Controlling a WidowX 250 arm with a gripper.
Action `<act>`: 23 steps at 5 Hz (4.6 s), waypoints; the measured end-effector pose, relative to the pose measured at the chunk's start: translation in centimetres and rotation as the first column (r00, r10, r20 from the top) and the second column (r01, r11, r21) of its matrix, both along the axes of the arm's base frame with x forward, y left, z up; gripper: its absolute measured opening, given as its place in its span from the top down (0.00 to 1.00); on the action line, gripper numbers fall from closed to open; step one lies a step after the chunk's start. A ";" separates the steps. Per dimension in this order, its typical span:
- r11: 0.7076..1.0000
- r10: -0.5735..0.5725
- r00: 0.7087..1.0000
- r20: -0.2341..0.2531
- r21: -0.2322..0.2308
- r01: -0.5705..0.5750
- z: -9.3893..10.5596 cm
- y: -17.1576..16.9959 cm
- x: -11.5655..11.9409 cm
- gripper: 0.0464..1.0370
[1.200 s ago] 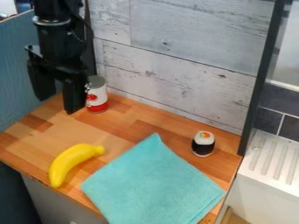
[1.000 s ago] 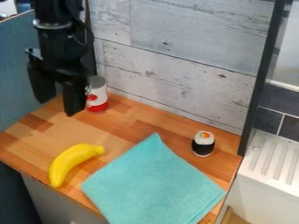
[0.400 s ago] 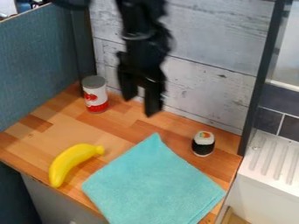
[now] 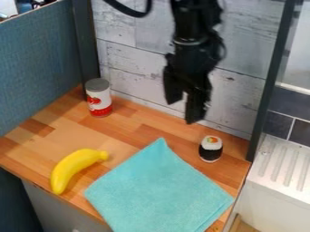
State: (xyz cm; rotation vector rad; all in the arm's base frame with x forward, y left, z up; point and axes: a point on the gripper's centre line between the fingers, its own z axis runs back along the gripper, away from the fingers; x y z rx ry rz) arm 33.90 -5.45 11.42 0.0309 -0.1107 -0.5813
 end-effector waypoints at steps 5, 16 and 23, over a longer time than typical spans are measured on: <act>0.987 -0.159 0.982 -0.103 -0.001 0.160 -5.3 -2.7 2.8 0.04; 0.753 0.654 0.755 -0.043 0.128 -0.645 0.6 15.6 -10.0 0.59; 0.623 0.780 0.605 -0.158 0.116 -0.773 -9.2 23.9 -12.1 0.54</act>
